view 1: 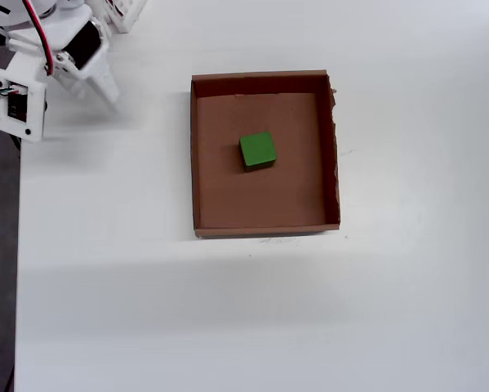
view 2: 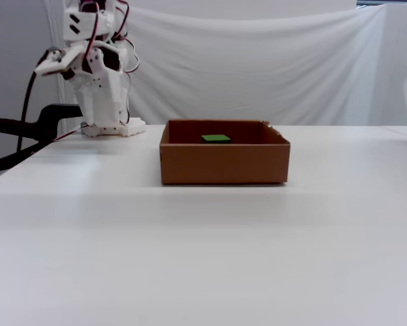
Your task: Grasp a green cube and put it in a box.
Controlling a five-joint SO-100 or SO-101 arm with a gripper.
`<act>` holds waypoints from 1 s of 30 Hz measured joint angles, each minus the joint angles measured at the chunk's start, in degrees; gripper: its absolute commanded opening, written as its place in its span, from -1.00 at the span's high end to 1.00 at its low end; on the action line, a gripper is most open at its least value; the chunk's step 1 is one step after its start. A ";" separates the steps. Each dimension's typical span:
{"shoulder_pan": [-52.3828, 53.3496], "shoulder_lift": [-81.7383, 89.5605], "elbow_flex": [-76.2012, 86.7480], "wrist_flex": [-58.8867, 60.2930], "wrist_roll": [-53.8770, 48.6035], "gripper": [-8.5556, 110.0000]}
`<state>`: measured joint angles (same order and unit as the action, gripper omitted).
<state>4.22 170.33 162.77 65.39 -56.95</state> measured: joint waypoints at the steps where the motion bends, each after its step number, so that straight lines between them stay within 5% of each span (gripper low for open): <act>1: 0.70 6.33 5.19 0.26 0.00 0.47; 30: 3.78 11.87 7.82 4.48 -0.09 0.47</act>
<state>8.00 182.20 170.60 69.87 -57.04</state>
